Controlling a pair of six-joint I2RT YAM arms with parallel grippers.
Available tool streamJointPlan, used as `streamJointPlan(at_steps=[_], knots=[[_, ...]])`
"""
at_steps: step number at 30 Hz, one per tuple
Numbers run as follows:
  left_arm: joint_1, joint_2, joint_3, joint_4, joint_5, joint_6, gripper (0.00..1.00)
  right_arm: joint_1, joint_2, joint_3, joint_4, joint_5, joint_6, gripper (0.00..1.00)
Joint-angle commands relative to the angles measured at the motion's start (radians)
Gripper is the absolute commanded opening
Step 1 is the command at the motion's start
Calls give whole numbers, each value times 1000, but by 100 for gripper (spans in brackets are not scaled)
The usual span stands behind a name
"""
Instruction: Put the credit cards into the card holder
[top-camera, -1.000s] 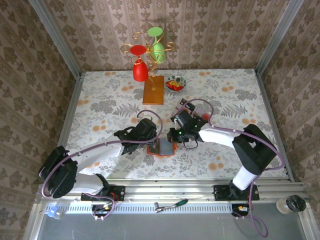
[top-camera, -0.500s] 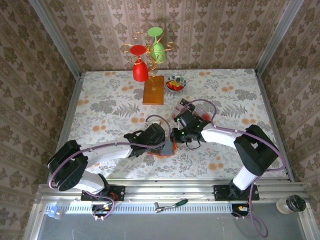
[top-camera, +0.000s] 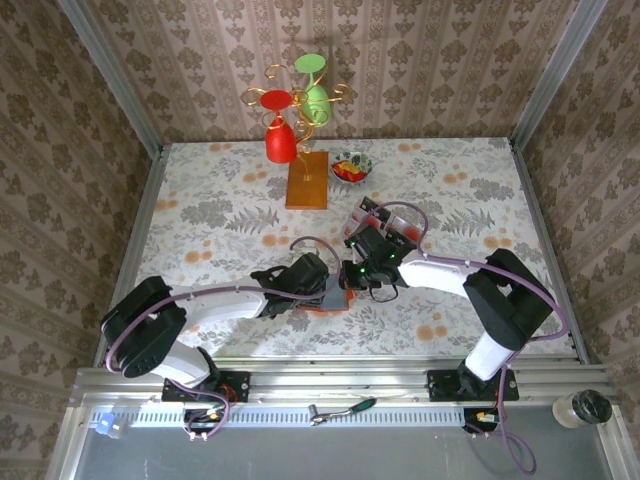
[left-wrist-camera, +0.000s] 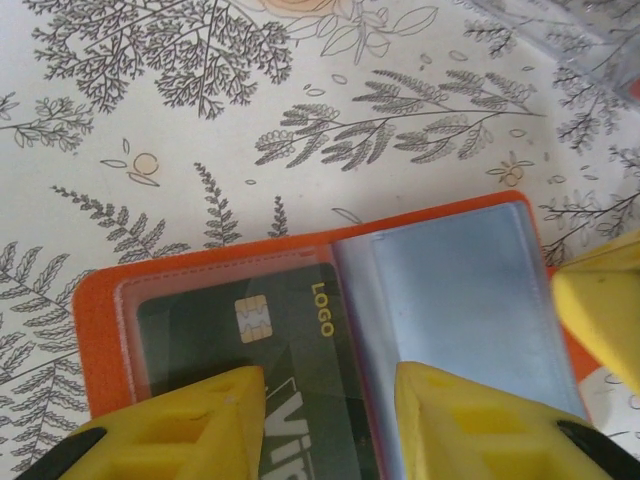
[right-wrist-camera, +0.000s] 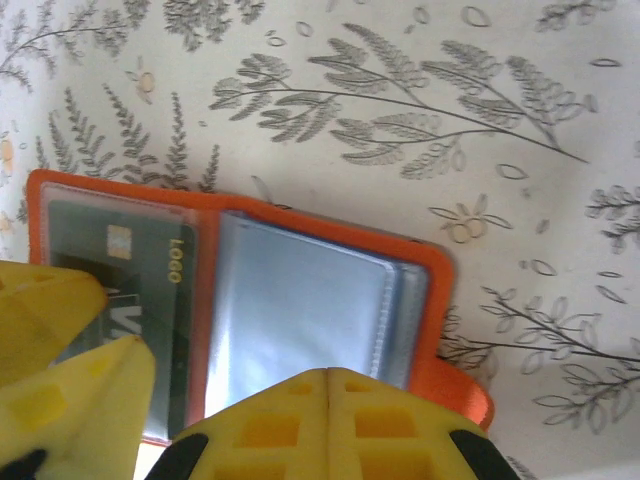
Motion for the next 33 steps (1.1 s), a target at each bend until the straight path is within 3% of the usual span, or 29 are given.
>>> streamJointPlan(at_steps=[1,11,19,33], knots=[[11,16,-15,12,-17,18,40,-21,-31,-46,-17,47,-6,0],[24,33,-26,22,-15,35,40,-33,-67,-96,-5,48,11,0],[29,23,-31,23,-18,45,40,-15,-107,-21,-52,27,2,0],[31,15,-40,45,-7,57,40,21,29,100,-78,9,-7,0]])
